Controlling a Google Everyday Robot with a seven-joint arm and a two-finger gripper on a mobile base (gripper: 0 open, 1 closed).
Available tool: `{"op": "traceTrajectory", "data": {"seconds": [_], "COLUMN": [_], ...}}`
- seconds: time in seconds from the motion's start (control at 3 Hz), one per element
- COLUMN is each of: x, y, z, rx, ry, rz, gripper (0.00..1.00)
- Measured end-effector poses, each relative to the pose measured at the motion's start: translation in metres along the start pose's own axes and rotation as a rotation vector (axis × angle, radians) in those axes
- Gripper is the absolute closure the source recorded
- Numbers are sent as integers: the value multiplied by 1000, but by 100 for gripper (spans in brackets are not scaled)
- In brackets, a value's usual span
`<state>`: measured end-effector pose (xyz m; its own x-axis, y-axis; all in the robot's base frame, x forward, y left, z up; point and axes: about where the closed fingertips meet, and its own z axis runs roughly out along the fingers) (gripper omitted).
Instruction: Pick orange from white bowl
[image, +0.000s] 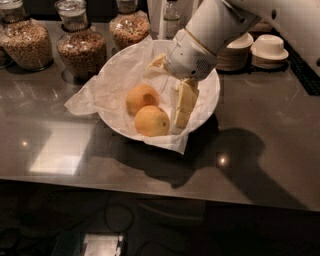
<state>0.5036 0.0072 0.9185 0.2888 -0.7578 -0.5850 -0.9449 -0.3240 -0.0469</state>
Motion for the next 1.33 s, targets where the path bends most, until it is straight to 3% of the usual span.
{"op": "traceTrajectory", "data": {"seconds": [0.67,1.0,1.33], "x": [0,11,16], "y": [0,-5,-6], "z": [0,17,22], "rx": [0,-4,-11], "ry": [0,-28,-45], "rz": [0,40,62], "gripper": [42,44,25]}}
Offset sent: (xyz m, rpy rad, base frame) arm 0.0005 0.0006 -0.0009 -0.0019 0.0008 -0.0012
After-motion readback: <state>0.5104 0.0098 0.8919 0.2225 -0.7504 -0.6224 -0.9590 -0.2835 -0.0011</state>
